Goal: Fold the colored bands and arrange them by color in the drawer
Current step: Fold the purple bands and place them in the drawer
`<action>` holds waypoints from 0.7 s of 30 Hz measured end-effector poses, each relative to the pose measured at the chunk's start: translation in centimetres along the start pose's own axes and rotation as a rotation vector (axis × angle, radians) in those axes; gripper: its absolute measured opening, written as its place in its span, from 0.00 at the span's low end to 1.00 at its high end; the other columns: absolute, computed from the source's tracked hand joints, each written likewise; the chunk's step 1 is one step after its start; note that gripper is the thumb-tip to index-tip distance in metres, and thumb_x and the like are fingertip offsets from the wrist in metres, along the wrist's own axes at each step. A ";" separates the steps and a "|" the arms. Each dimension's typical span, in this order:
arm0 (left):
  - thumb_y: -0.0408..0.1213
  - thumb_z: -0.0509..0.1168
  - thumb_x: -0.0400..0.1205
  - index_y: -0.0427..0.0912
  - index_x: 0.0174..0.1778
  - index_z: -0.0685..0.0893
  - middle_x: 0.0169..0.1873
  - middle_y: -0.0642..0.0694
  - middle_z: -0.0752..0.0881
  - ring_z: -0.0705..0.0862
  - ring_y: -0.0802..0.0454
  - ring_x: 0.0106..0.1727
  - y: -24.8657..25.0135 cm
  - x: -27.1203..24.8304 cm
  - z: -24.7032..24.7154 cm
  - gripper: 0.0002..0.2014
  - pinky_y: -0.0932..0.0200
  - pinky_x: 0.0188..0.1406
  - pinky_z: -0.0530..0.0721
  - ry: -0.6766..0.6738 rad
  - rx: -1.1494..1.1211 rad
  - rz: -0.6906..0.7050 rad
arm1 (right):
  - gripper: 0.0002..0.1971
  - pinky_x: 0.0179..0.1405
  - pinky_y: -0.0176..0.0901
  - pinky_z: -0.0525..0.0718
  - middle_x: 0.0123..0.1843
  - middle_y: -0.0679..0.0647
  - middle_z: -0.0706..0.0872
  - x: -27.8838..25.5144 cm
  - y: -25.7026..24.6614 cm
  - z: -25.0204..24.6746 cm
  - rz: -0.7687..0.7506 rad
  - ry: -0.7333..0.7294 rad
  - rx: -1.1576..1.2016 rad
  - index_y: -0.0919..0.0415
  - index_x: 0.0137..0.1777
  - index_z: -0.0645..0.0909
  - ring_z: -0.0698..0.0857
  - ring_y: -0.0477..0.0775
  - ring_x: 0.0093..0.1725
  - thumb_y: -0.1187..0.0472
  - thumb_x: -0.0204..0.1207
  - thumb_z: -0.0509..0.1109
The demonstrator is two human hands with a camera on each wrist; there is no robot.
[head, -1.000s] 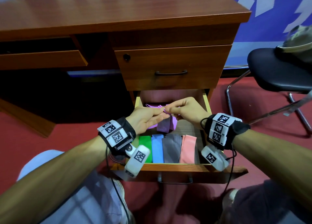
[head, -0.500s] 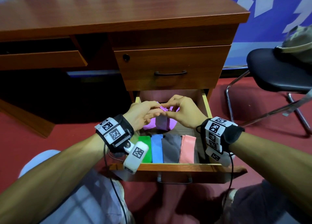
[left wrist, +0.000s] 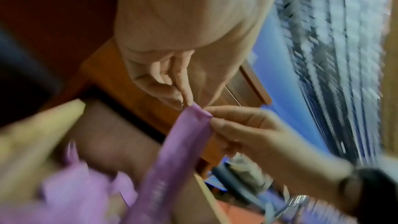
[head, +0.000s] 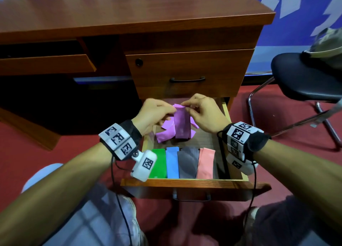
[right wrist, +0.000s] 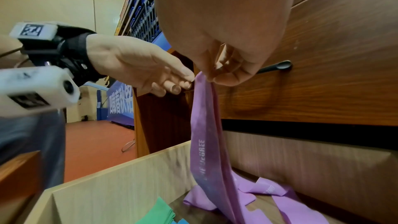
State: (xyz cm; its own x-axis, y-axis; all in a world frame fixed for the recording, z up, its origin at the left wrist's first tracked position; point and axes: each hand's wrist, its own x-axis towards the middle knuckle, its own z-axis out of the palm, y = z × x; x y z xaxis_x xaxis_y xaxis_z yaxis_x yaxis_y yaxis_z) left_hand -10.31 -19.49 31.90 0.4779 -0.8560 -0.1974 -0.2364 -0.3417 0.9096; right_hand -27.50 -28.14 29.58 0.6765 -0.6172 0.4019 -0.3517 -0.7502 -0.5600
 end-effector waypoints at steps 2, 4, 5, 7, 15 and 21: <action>0.42 0.82 0.73 0.45 0.49 0.90 0.39 0.56 0.86 0.80 0.62 0.32 -0.1 0.3 -0.3 0.12 0.68 0.31 0.76 0.116 0.328 0.365 | 0.12 0.48 0.34 0.74 0.47 0.51 0.82 0.2 -0.1 -0.3 -0.017 -0.031 -0.001 0.61 0.60 0.89 0.81 0.48 0.45 0.67 0.80 0.69; 0.48 0.81 0.73 0.53 0.56 0.86 0.43 0.60 0.80 0.80 0.61 0.37 0.2 0.2 -0.6 0.17 0.63 0.41 0.80 0.083 0.605 0.573 | 0.12 0.48 0.33 0.74 0.47 0.49 0.81 0.4 -0.1 -0.4 -0.033 -0.045 0.000 0.60 0.60 0.89 0.81 0.47 0.45 0.67 0.80 0.69; 0.49 0.79 0.74 0.55 0.57 0.87 0.42 0.61 0.81 0.79 0.61 0.38 0.3 0.3 -0.7 0.17 0.58 0.43 0.82 0.046 0.664 0.611 | 0.12 0.48 0.33 0.75 0.48 0.48 0.82 0.4 -0.2 -0.3 -0.038 -0.042 0.005 0.60 0.61 0.88 0.81 0.46 0.45 0.67 0.80 0.69; 0.49 0.78 0.76 0.57 0.56 0.88 0.36 0.61 0.85 0.79 0.65 0.35 0.3 0.4 -0.9 0.13 0.56 0.42 0.84 0.024 0.640 0.616 | 0.13 0.46 0.34 0.77 0.47 0.48 0.84 0.4 -0.5 -0.3 -0.024 -0.039 0.041 0.58 0.63 0.85 0.81 0.45 0.43 0.67 0.80 0.70; 0.50 0.77 0.79 0.52 0.50 0.93 0.34 0.57 0.88 0.83 0.58 0.36 0.9 0.6 -1.8 0.09 0.55 0.41 0.85 -0.011 0.683 0.575 | 0.14 0.38 0.27 0.76 0.41 0.52 0.87 0.9 -0.8 0.5 0.064 0.049 0.308 0.58 0.56 0.76 0.81 0.43 0.36 0.69 0.76 0.75; 0.46 0.68 0.71 0.53 0.35 0.90 0.31 0.57 0.87 0.85 0.58 0.38 0.9 0.8 -2.7 0.06 0.54 0.42 0.87 0.048 0.717 0.494 | 0.06 0.43 0.38 0.84 0.42 0.46 0.89 1.6 0.9 1.7 0.144 0.062 0.239 0.55 0.53 0.83 0.85 0.44 0.39 0.61 0.77 0.74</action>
State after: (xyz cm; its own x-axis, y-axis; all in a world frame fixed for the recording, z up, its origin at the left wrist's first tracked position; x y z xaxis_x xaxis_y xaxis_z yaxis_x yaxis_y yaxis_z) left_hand -7.88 -19.42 33.50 0.2114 -0.9589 0.1893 -0.8940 -0.1115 0.4339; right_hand -25.65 -29.37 28.46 0.5868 -0.7325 0.3451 -0.2738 -0.5806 -0.7668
